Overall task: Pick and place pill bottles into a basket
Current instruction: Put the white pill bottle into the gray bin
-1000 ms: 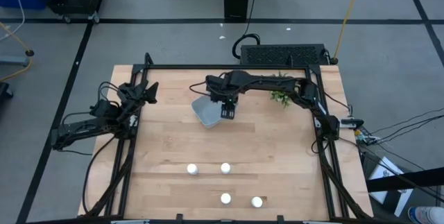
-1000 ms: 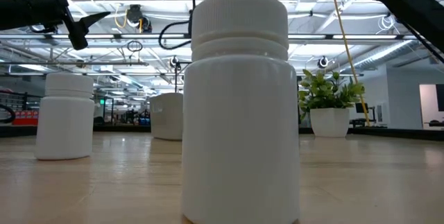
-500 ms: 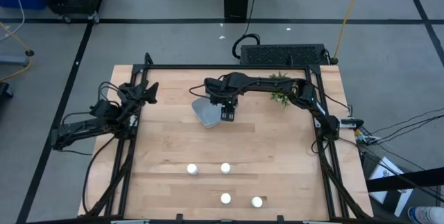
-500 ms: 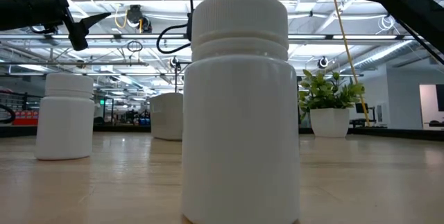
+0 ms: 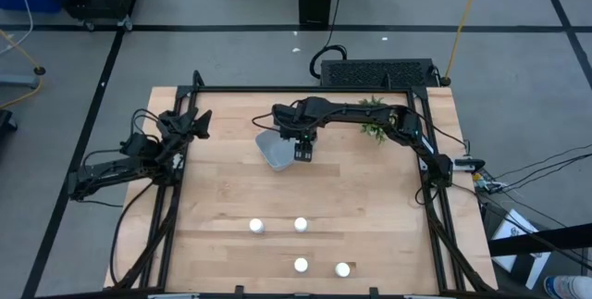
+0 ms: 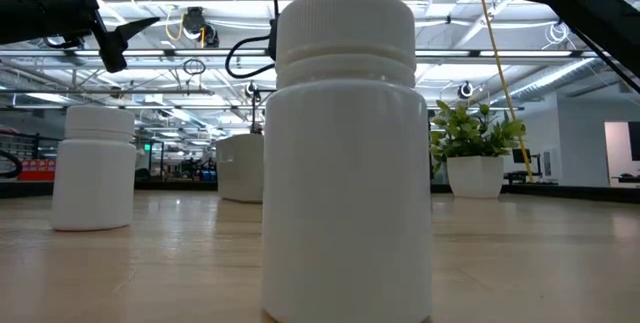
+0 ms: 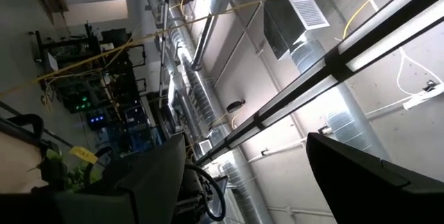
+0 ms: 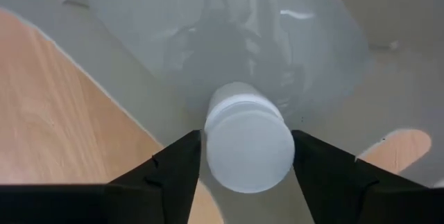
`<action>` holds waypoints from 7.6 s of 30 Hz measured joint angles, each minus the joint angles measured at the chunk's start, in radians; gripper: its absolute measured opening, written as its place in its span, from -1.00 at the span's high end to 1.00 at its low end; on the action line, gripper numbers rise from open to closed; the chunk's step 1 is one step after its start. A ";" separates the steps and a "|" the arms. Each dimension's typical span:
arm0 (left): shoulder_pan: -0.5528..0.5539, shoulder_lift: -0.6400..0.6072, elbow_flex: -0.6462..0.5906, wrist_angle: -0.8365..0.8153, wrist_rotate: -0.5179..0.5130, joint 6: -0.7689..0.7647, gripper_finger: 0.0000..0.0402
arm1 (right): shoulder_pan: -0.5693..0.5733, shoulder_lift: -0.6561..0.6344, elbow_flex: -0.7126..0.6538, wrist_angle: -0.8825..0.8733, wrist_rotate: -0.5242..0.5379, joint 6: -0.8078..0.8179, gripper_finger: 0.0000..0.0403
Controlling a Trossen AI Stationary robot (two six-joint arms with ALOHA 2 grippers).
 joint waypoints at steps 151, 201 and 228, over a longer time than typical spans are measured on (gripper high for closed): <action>-0.719 1.683 1.233 -1.400 0.324 0.155 -0.66 | 0.362 -1.207 -1.155 1.570 0.097 0.767 -0.27; -0.707 1.752 1.233 -1.395 0.323 0.154 0.11 | 0.361 -1.207 -1.155 1.578 0.098 0.773 -0.27; -0.410 1.274 1.233 -1.353 -0.062 0.226 0.17 | 0.362 -1.207 -1.155 1.606 0.128 0.743 -0.27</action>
